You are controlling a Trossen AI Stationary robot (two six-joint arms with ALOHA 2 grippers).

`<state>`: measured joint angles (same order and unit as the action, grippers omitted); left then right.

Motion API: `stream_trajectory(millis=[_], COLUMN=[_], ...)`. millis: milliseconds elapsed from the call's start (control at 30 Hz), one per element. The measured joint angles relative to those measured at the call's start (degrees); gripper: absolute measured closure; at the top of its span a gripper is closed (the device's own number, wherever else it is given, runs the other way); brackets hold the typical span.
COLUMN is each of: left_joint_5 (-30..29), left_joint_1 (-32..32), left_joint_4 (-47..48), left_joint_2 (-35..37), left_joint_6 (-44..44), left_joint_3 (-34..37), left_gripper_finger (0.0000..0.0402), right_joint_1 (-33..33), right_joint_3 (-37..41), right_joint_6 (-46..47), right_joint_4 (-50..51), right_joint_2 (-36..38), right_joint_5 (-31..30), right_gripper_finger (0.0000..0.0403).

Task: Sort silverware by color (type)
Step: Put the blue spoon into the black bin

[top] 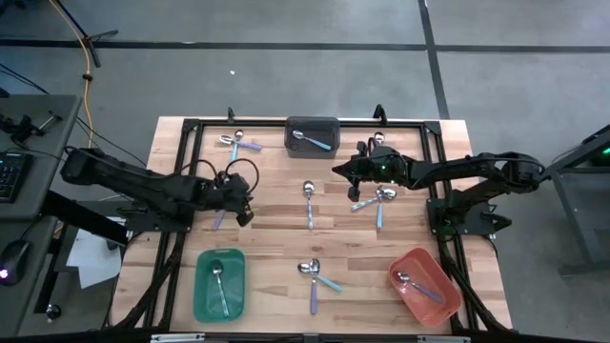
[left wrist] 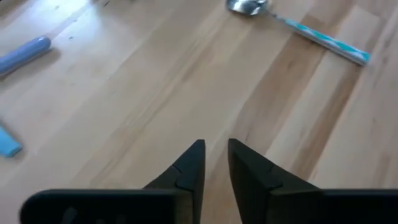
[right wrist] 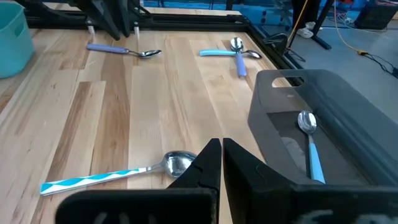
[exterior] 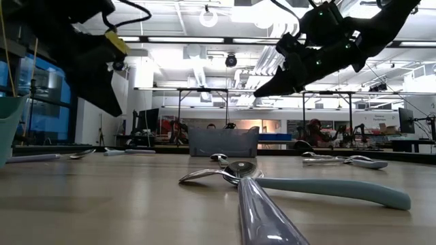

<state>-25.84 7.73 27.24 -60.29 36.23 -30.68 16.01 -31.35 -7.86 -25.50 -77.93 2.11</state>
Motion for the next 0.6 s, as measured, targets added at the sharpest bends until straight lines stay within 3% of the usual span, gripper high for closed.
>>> stream_trajectory(millis=[167,333,600], left_joint_5=[-0.35,0.69,5.88], left_joint_1=[-2.09,-4.57,-10.44], left_joint_4=[-0.47,-2.63,-16.14], left_joint_2=[-2.77,-7.05,-12.19], left_joint_6=[-3.51,-6.63,-18.38], left_joint_3=[0.00,0.00,0.00], left_gripper_finger=[0.0315,0.0322,0.0354], right_joint_1=[0.00,0.00,0.11], right_joint_3=[0.00,0.00,0.00], right_joint_6=[-0.11,0.21,0.21], right_joint_4=[0.36,0.73,-0.37], right_joint_2=[0.02,0.02,0.02], right_joint_5=[0.01,0.02,0.00], right_gripper_finger=[0.0403,0.0403,0.0403])
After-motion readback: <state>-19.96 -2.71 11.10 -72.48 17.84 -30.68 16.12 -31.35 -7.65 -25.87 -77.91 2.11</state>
